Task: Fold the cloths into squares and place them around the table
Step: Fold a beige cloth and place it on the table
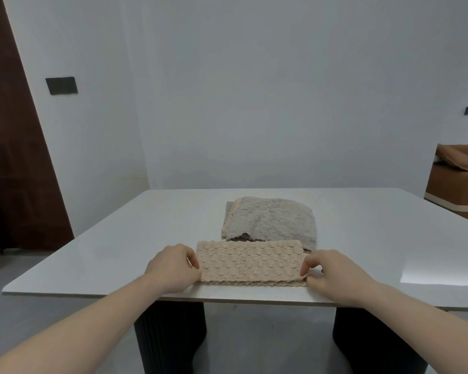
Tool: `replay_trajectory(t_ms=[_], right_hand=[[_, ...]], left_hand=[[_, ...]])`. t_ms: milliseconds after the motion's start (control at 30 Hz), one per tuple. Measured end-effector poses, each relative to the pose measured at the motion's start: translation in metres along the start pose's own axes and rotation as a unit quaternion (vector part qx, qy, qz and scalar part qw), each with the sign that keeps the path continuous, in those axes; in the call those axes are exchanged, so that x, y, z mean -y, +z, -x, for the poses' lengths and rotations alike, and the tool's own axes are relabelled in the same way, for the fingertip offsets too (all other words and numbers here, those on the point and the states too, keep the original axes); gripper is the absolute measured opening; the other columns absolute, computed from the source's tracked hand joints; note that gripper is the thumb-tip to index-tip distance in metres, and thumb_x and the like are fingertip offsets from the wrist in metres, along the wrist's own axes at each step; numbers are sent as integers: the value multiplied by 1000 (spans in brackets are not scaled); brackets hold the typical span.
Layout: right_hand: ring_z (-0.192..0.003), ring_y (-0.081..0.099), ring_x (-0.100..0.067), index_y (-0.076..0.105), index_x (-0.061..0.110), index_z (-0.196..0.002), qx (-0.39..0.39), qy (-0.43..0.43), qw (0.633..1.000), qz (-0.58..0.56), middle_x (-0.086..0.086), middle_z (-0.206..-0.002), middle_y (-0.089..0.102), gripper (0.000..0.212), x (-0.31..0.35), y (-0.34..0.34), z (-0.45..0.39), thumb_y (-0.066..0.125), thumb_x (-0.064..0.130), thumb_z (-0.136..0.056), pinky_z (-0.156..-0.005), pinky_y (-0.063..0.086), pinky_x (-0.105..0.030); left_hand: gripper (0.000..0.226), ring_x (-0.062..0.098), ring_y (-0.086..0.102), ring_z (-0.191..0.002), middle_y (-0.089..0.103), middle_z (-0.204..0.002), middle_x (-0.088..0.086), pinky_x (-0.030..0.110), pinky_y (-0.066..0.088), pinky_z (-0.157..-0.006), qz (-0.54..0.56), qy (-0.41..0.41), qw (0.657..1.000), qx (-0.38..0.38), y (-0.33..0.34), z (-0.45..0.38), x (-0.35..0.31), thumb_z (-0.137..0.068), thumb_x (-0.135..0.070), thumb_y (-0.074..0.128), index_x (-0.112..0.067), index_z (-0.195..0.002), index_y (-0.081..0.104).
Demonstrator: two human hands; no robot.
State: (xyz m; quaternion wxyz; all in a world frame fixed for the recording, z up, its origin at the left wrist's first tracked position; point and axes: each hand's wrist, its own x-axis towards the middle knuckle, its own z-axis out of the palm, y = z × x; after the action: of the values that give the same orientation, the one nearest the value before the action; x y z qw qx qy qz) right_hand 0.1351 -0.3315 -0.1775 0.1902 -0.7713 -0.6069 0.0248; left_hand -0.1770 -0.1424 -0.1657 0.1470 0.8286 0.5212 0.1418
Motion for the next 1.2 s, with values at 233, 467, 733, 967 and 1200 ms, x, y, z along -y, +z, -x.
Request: replay_trajectory(t_ms=[233, 467, 733, 967, 1200], right_hand=[[-98, 57, 1, 68, 37, -83, -51, 8, 997, -54, 23, -97, 62, 16, 7, 0, -10, 56, 47, -79, -88, 50, -31], [-138, 40, -10, 49, 32, -141, -82, -6, 996, -41, 12, -149, 46, 44, 21, 25, -42, 51, 44, -99, -114, 33, -30], [-155, -7, -10, 4, 34, -161, 28, 43, 998, 23, 13, -168, -5, 72, 14, 57, -46, 25, 66, -100, -127, -1, -38], [-155, -12, -10, 3, 33, -161, 49, 45, 996, 52, 14, -168, -10, 72, 11, 59, -50, 18, 67, -99, -126, -4, -42], [-155, -9, -10, 2, 30, -162, 48, 50, 996, 47, 11, -169, -8, 74, 14, 57, -49, 20, 66, -100, -126, -5, -41]], left_hand=[[19, 7, 60, -85, 62, -89, -14, 29, 49, -71, 4, 59, 995, -76, 1, 1, -22, -77, -39, 62, -35, -96, 62], [55, 20, 32, -146, 35, -159, -6, 37, 25, -122, -8, 154, 988, -5, 38, -19, -62, -97, -49, 47, -33, -150, 45], [79, 20, -4, -159, 1, -172, -6, 46, -3, -128, -108, 125, 984, 64, 80, -32, -64, -95, -74, 19, -36, -163, 8], [89, 18, -6, -159, -1, -172, -7, 45, -4, -128, -118, 119, 982, 87, 76, -47, -59, -89, -84, 18, -36, -163, 5], [89, 18, -5, -159, -3, -172, -8, 48, -4, -128, -108, 56, 988, 92, 57, -58, -21, -92, -83, 14, -32, -164, 3]])
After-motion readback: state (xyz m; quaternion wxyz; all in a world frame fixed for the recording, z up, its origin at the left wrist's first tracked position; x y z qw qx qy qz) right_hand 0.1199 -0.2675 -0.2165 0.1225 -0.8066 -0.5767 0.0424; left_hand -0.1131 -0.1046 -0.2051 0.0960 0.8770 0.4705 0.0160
